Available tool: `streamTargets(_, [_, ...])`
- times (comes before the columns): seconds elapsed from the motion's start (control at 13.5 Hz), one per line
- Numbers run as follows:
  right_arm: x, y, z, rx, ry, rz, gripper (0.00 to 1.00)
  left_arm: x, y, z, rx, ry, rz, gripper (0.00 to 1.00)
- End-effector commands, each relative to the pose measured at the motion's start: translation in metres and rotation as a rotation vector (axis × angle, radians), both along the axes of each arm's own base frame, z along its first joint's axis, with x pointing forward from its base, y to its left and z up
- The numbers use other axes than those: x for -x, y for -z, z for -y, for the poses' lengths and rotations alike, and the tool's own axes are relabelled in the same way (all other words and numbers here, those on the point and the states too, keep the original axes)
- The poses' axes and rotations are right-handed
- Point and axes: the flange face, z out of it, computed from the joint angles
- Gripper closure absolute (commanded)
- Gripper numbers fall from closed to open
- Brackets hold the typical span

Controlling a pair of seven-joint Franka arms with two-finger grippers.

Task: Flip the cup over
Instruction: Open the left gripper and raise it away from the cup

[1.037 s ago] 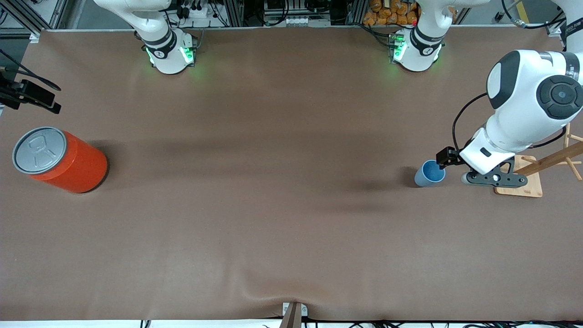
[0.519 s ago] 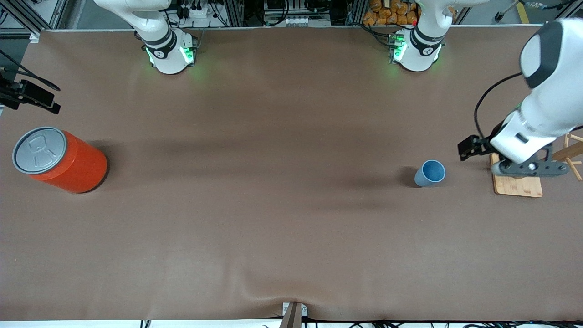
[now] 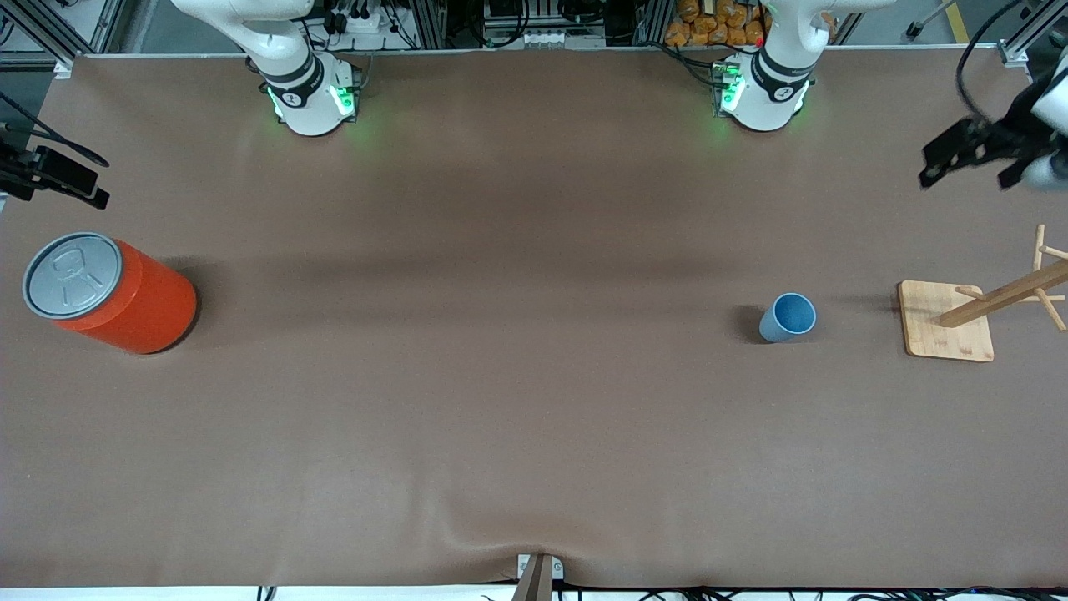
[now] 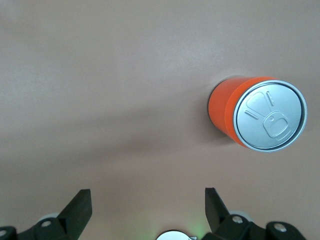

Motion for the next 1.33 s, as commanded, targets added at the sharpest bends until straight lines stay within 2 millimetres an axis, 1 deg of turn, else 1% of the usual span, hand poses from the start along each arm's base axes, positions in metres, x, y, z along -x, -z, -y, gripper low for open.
streamTargets(0.0, [-0.001,-0.004,0.0,-0.002,0.012,0.007,0.0,-0.009,0.005,0.003,-0.004,0.011,-0.018,0.0])
streamTargets(0.15, [-0.001,-0.004,0.0,-0.002,0.012,0.007,0.0,-0.025,0.018,0.008,-0.012,0.016,-0.028,0.0])
streamTargets(0.22, [-0.001,-0.004,0.0,-0.002,0.012,0.007,0.0,-0.033,0.013,0.009,-0.015,0.017,-0.007,0.0])
streamTargets(0.37, [-0.001,-0.004,0.001,-0.002,0.014,0.007,0.0,-0.037,0.007,0.007,-0.043,0.022,0.01,0.0])
streamTargets(0.44, [-0.001,-0.004,0.001,-0.002,0.012,0.007,0.0,-0.042,0.01,0.006,-0.048,0.039,0.003,0.0])
streamTargets(1.04, [-0.001,-0.004,0.0,-0.003,0.011,0.005,0.0,-0.04,0.009,0.002,-0.047,0.034,0.006,0.0])
streamTargets(1.26, [-0.001,-0.004,0.0,-0.003,0.011,0.005,0.0,-0.04,0.009,0.001,-0.029,0.068,0.002,0.0])
